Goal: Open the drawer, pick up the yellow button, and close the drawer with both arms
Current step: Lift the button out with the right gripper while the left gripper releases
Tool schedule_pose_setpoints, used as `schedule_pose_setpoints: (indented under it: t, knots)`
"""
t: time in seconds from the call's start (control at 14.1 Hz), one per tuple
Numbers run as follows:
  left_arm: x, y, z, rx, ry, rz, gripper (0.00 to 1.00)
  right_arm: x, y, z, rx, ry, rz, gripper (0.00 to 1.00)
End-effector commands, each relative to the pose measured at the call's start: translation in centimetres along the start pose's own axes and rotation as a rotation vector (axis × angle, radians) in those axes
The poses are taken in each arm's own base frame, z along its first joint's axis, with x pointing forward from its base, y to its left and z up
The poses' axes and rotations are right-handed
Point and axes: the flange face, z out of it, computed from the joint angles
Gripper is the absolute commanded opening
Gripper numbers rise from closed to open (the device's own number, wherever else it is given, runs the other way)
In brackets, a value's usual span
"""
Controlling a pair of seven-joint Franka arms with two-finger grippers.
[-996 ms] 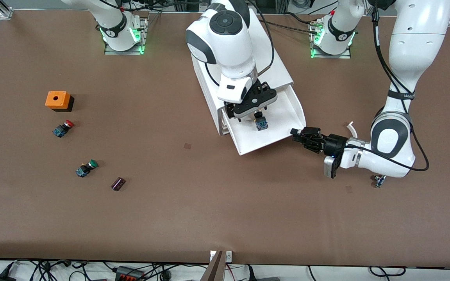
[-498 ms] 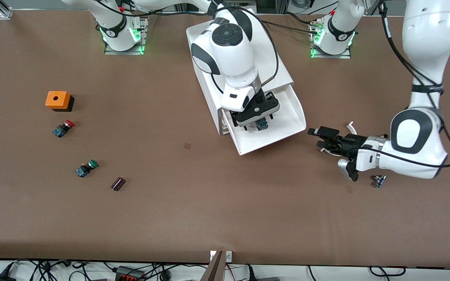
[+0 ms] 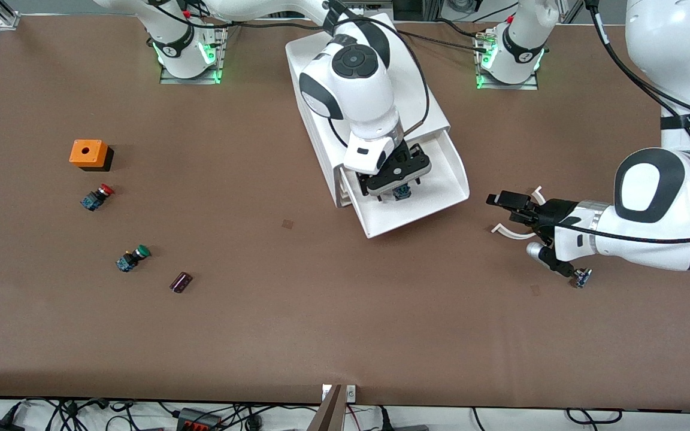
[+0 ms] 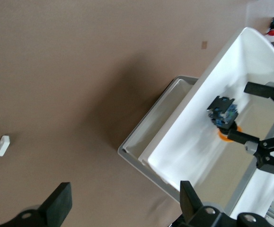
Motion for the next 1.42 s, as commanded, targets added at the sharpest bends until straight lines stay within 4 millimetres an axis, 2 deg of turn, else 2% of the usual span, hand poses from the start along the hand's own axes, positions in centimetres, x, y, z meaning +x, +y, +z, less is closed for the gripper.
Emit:
schedule_pose_setpoints:
  t: [0.0, 0.21, 0.28, 0.36, 0.43, 0.93, 1.07, 1.14, 1.21, 1.35]
  knots:
    - [-0.1, 0.5, -0.4, 0.031, -0.034, -0.004, 1.0, 0.2, -0.6, 0.4, -0.007, 0.02, 0.004, 0.94]
    - [-0.6, 0.5, -0.5, 0.089, -0.071, -0.038, 1.0, 0.0, -1.1, 0.3, -0.004, 0.02, -0.002, 0.83]
    - [-0.8, 0.5, -0.6, 0.102, -0.081, -0.072, 1.0, 0.0, -1.1, 0.2, -0.003, 0.021, -0.002, 0.77]
    - [-0.9, 0.5, -0.6, 0.103, -0.089, -0.082, 1.0, 0.1, -1.1, 0.2, -0.002, 0.023, -0.003, 0.68]
    - [-1.0, 0.5, -0.6, 0.103, -0.089, -0.083, 1.0, 0.1, -1.1, 0.2, -0.001, 0.022, -0.001, 0.47]
    - [-0.7, 1.0, -0.2, 0.106, -0.093, -0.077, 1.0, 0.1, -1.1, 0.6, 0.006, 0.034, -0.001, 0.45]
    - [-0.5, 1.0, 0.1, 0.106, -0.098, -0.075, 1.0, 0.2, -1.0, 0.6, 0.007, 0.038, -0.002, 0.27]
    - [-0.5, 1.1, 0.3, 0.11, -0.102, -0.074, 1.0, 0.3, -0.9, 0.5, 0.007, 0.039, -0.002, 0.12]
    - [-0.6, 0.9, 0.2, 0.134, -0.109, -0.076, 1.0, 0.3, -0.9, 0.4, 0.006, 0.037, -0.002, 0.03]
    - [-0.6, 1.1, 0.4, 0.163, -0.123, -0.075, 1.0, 0.4, -0.9, 0.0, 0.004, 0.036, -0.003, 0.0]
